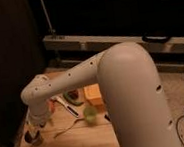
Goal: Stack cups on top of each other
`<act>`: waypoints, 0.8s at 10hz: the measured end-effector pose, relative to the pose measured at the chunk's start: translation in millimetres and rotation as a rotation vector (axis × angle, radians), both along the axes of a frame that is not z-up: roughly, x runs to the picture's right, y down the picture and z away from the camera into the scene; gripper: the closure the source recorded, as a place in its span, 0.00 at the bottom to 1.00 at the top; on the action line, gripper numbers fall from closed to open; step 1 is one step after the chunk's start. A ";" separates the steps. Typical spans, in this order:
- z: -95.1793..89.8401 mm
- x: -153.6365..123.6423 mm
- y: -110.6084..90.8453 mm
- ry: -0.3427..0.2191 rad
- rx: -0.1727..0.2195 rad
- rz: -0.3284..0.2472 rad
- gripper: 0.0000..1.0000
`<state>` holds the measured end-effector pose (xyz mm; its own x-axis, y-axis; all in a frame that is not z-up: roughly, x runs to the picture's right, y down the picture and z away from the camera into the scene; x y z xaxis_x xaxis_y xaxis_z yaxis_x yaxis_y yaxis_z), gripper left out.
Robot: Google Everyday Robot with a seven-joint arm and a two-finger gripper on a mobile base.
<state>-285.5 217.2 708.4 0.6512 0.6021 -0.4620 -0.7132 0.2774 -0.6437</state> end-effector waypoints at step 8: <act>28.5 -23.0 9.7 0.050 0.045 -0.059 0.66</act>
<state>-308.5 226.9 736.9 0.6628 0.5843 -0.4683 -0.7259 0.3478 -0.5933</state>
